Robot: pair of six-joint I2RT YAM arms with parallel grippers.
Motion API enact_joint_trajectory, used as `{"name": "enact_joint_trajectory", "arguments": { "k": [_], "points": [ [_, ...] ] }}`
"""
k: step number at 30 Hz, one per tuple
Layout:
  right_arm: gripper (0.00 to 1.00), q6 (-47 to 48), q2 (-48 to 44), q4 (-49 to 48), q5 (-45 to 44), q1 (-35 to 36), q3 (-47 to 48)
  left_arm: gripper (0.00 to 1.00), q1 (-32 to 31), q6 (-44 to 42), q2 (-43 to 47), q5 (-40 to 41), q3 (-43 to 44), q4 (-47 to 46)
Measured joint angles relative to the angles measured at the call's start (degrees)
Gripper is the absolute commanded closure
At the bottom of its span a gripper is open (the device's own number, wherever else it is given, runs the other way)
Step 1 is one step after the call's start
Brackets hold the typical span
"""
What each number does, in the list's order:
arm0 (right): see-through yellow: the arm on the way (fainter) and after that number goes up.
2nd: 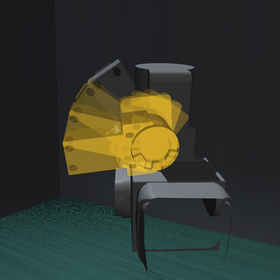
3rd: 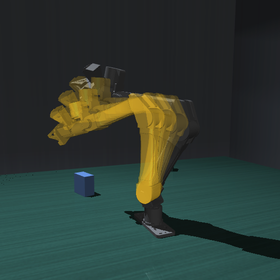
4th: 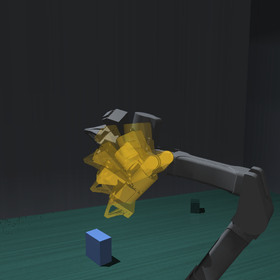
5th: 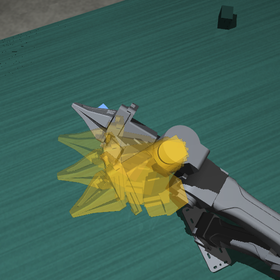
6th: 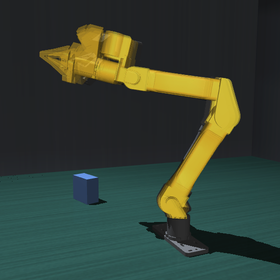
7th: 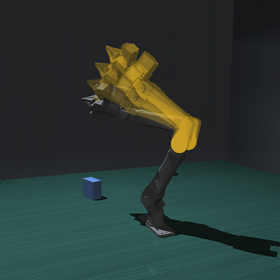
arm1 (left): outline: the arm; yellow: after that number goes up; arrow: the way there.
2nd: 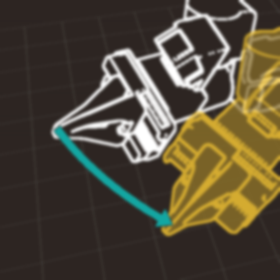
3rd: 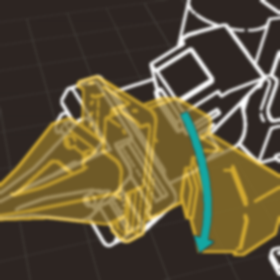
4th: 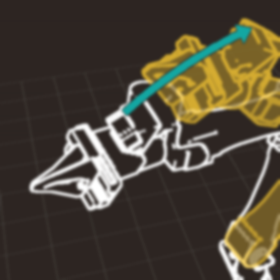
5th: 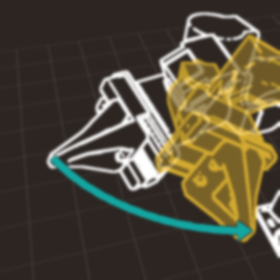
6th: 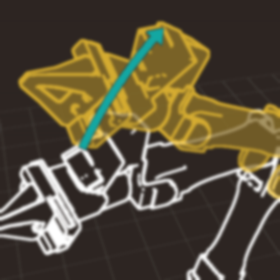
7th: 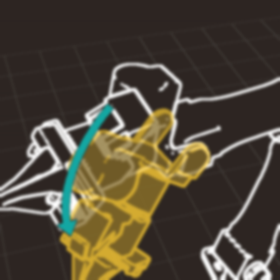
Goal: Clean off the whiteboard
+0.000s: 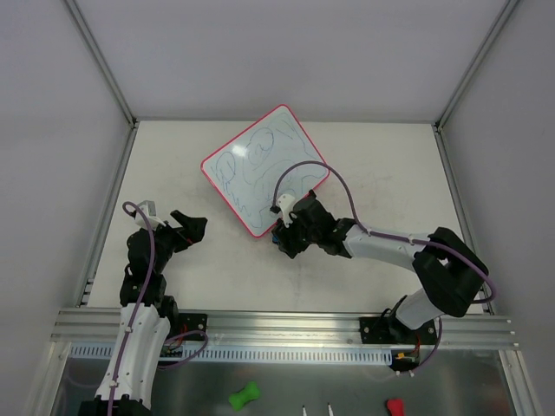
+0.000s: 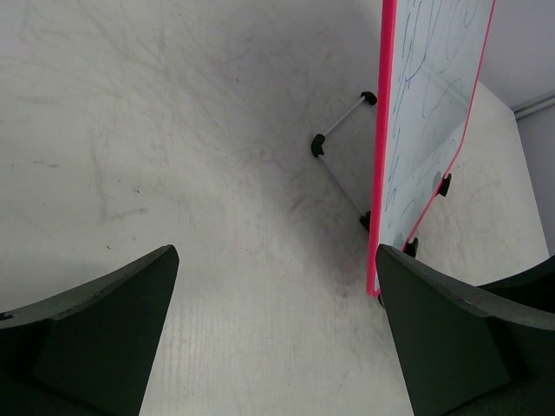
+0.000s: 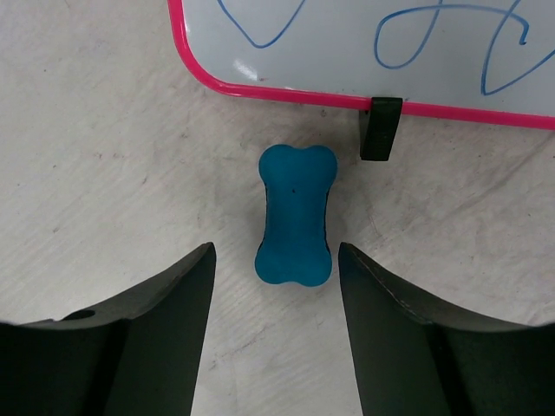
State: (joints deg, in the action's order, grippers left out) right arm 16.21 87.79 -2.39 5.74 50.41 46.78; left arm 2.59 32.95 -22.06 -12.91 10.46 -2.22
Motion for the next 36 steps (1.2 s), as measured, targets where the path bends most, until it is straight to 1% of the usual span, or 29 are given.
{"name": "enact_joint_trajectory", "arguments": {
  "k": [14, 21, 22, 23, 36],
  "points": [
    [0.38, 0.4, 5.3, 0.9, -1.1, 0.3, 3.4, 0.01, 0.0, -0.6, -0.1, 0.0, 0.0, 0.0],
    [0.41, 0.4, 7.0, 1.6, -1.6, 0.3, 4.4, 0.01, 0.0, -0.6, -0.4, 0.0, 0.0, 0.0],
    [0.44, 0.4, 7.2, 1.7, -1.7, 0.3, 4.6, 0.01, 0.0, -0.6, -0.5, 0.0, 0.0, 0.0],
    [0.45, 0.4, 7.5, 1.8, -1.8, 0.3, 5.0, 0.01, 0.0, -0.6, -0.5, 0.0, 0.0, 0.0],
    [0.5, 0.8, 9.3, 3.3, -2.3, 0.3, 6.5, 0.01, 0.0, -0.6, -0.9, 0.0, 0.1, 0.0]
  ]
}}
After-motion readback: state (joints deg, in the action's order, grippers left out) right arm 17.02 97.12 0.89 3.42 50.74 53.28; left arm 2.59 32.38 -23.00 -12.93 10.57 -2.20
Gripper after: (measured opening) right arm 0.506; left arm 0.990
